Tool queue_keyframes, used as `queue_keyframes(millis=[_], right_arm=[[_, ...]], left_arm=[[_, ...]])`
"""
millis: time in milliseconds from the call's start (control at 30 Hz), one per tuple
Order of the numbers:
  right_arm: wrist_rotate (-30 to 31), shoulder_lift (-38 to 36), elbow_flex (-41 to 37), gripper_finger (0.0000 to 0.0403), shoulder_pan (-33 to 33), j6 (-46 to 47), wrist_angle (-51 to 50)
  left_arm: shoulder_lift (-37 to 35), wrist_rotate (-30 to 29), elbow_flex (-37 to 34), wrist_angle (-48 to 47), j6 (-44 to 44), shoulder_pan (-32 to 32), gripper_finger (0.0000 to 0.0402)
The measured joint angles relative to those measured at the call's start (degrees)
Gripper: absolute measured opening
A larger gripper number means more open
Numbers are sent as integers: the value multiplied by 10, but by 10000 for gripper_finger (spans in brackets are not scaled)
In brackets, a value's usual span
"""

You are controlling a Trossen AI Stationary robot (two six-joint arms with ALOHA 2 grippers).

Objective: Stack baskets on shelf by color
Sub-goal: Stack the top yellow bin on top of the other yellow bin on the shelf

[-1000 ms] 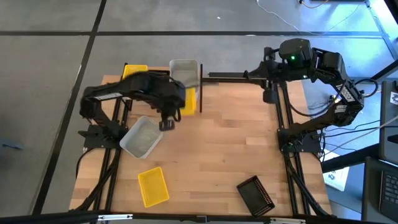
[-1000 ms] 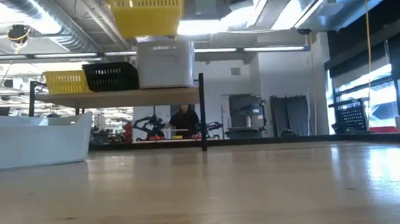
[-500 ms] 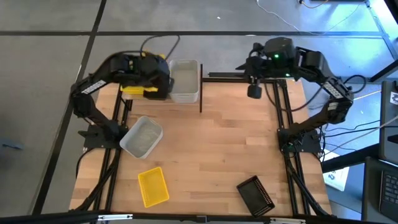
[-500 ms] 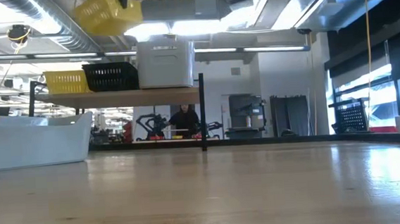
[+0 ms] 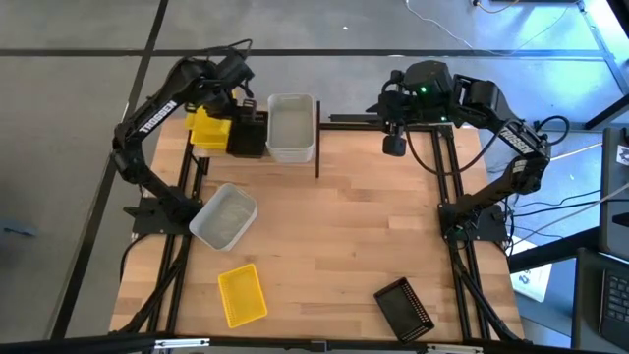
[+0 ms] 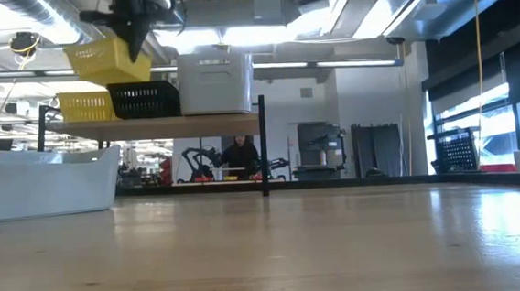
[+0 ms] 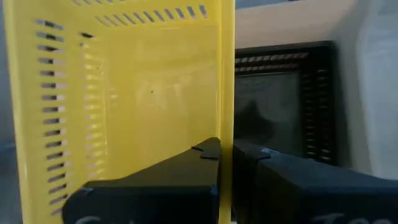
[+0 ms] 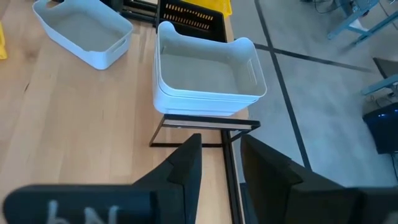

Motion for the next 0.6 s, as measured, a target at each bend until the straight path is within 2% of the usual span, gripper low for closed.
queue_keyframes(millis=[233, 600], right_arm=[[0, 0, 0, 113, 0, 0, 3], [0, 0, 0, 113, 0, 0, 28]], left_arm=[[-1, 13, -46, 0, 40, 45, 0], [-1, 13, -50, 6, 64, 63, 0]])
